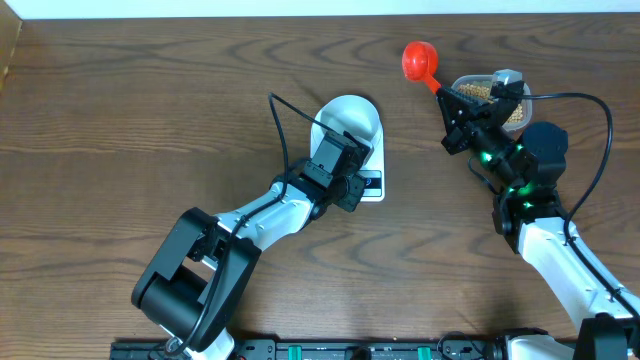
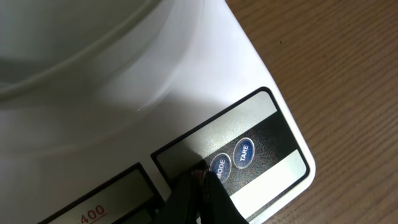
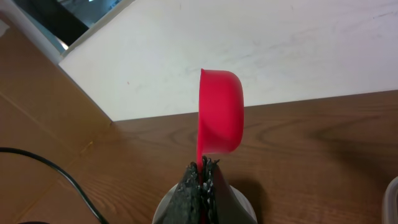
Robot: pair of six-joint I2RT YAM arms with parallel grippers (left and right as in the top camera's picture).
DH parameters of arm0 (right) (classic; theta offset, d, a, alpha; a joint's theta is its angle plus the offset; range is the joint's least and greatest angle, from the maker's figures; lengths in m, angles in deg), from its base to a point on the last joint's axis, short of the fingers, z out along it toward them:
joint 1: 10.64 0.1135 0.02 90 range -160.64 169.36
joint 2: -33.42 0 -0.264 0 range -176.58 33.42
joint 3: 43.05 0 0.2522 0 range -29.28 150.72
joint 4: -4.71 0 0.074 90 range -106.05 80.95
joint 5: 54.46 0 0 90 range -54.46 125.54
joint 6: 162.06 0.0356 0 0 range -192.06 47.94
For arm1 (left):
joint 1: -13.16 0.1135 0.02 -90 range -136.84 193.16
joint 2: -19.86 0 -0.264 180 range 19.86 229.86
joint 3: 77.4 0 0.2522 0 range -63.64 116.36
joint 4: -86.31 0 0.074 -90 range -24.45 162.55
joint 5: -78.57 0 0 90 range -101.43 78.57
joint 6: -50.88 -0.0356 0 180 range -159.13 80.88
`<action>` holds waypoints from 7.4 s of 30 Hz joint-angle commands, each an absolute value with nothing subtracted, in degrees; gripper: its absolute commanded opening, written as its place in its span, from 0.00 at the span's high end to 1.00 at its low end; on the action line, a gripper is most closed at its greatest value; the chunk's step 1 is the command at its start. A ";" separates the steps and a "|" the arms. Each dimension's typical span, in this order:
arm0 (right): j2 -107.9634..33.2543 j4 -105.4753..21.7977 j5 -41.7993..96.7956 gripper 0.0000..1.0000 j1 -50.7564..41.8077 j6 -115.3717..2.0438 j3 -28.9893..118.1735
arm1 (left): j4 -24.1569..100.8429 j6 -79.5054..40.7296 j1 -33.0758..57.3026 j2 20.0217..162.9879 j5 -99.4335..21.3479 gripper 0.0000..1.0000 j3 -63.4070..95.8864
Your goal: Scoop item into bowl and weigh 50g on scale
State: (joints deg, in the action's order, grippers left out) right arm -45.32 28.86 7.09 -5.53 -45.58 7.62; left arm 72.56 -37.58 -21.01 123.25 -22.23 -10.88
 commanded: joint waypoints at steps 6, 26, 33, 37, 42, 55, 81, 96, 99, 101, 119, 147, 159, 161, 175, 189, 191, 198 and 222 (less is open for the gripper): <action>-45.47 28.86 7.79 0.99 -5.62 -46.46 8.69 | 72.36 -36.93 -20.66 126.01 -21.64 0.93 -11.65; -45.47 30.78 13.63 0.99 -5.62 -46.43 8.69 | 58.33 -36.08 -20.31 100.98 -16.66 0.93 -11.65; -45.47 31.35 22.29 0.99 -5.62 -46.41 8.71 | 57.59 -36.08 -17.01 105.57 -12.22 0.93 -11.65; -45.45 31.48 26.53 0.99 -5.69 -46.41 8.98 | 57.65 -36.10 -17.60 109.61 -16.40 0.94 -11.65; -45.47 31.46 29.08 0.99 -5.73 -46.43 9.19 | 60.19 -36.32 -20.95 114.29 -18.48 0.93 -11.65; -45.47 31.48 29.19 0.99 -5.77 -46.46 9.19 | 70.11 -36.75 -23.87 122.09 -18.48 0.93 -11.65; -45.47 31.46 28.34 0.99 -5.71 -46.43 9.19 | 74.77 -36.95 -21.27 122.73 -20.03 0.93 -11.65; -45.47 31.26 27.44 0.99 -5.71 -46.46 9.19 | 72.73 -36.95 -21.29 122.75 -22.58 0.93 -11.65; -45.47 31.26 27.44 0.99 -5.73 -46.46 9.19 | 72.84 -36.95 -21.29 122.81 -22.58 0.93 -11.65; -45.47 31.24 27.42 0.99 -5.71 -46.46 9.19 | 73.19 -36.95 -21.29 123.32 -22.58 0.93 -11.65; -45.47 31.24 26.15 0.99 -5.73 -46.46 9.19 | 73.74 -36.71 -21.29 122.64 -22.52 0.93 -11.63; -45.47 31.24 26.18 0.99 -5.73 -46.46 9.19 | 39.77 -40.86 -7.31 93.83 -22.80 0.92 -8.24; -45.47 31.26 26.18 0.99 -5.73 -46.46 9.19 | 40.58 -40.47 -6.89 93.57 -22.80 0.02 -8.26; -45.47 31.24 26.18 0.99 -5.73 -46.46 9.19 | 39.95 -50.33 -6.89 93.59 -25.84 0.02 -8.26; -45.47 31.24 26.20 0.99 -5.73 -46.48 9.19 | 36.34 -75.33 -6.89 94.60 -32.35 0.02 -8.26; -45.47 31.24 26.18 0.99 -5.73 -46.48 9.19 | 36.52 -75.66 -6.72 94.36 -31.72 0.02 -8.13; -45.47 31.24 26.18 0.99 -5.73 -46.48 9.19 | 35.34 -78.78 -5.71 93.99 -35.17 0.02 -7.82; -45.47 31.24 26.18 0.99 -5.73 -46.48 9.19 | 24.96 -88.44 3.16 93.99 -49.42 0.02 -4.17; -45.47 31.24 26.20 0.99 -5.73 -46.48 9.19 | 13.00 -103.85 5.37 98.84 -54.98 0.02 2.97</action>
State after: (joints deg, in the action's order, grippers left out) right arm -45.32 31.06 26.15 -5.53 -45.58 7.75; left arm 13.04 -102.19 5.20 97.31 -53.56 1.88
